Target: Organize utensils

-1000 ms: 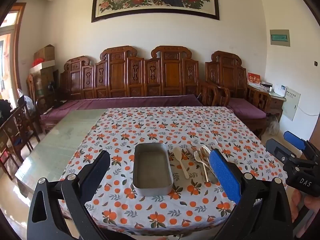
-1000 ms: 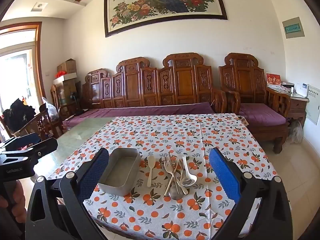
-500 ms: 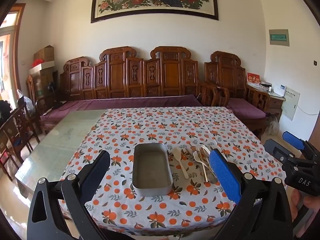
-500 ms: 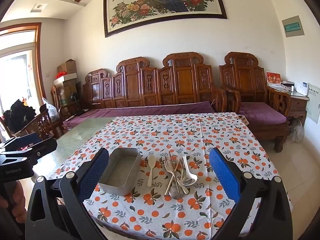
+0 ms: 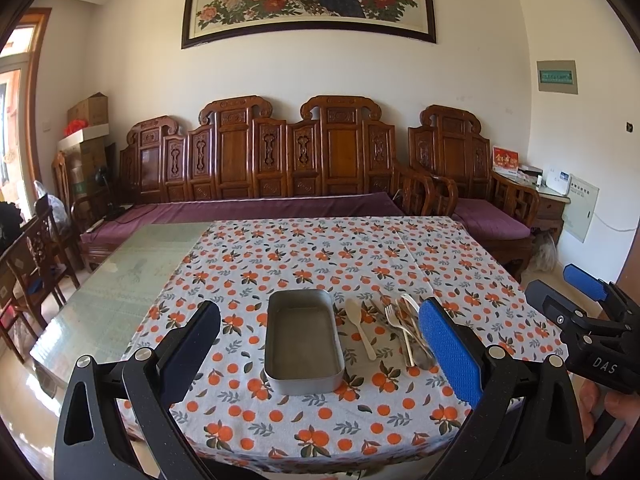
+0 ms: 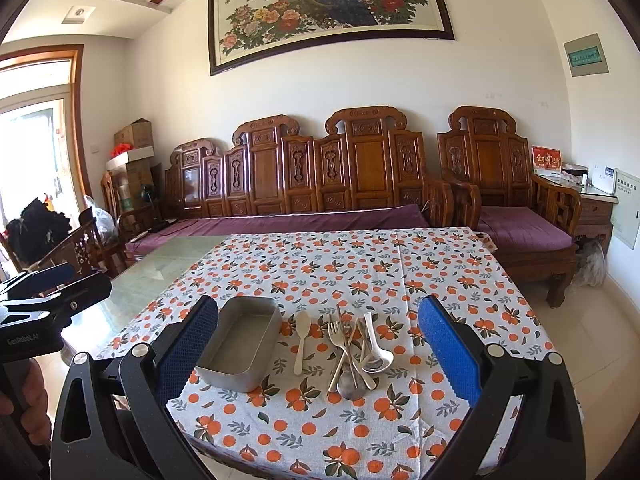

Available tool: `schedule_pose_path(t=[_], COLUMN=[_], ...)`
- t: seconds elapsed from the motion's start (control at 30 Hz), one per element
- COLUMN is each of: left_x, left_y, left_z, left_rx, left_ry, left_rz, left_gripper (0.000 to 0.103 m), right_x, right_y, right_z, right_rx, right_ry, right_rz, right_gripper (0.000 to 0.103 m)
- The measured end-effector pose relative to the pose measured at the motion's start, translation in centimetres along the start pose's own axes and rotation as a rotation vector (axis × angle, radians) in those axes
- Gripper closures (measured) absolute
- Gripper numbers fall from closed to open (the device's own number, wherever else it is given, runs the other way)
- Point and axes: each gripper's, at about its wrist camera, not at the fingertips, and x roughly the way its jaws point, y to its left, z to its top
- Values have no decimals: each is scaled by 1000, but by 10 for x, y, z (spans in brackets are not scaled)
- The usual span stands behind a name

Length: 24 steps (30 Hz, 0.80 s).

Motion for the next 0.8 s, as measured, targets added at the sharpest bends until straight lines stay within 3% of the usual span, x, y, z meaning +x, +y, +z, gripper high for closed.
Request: schedule_pose_path(t=[0.53, 0.57, 0.8], left_x=[-9, -8, -8], left_y=[-1, 1, 1], left_z=[18, 5, 4], left_rx=[2, 1, 1], left_ry=[-4, -6, -7], left_rz=[-3, -3, -3], left_gripper=[7, 7, 7], right_x=[-1, -1, -3], right_y=[-1, 0, 1], right_z=[0, 0, 3], right_rx=[-1, -1, 0], right_ry=[-1, -2, -2], right_rz=[0, 0, 1], right_gripper=[3, 2, 2])
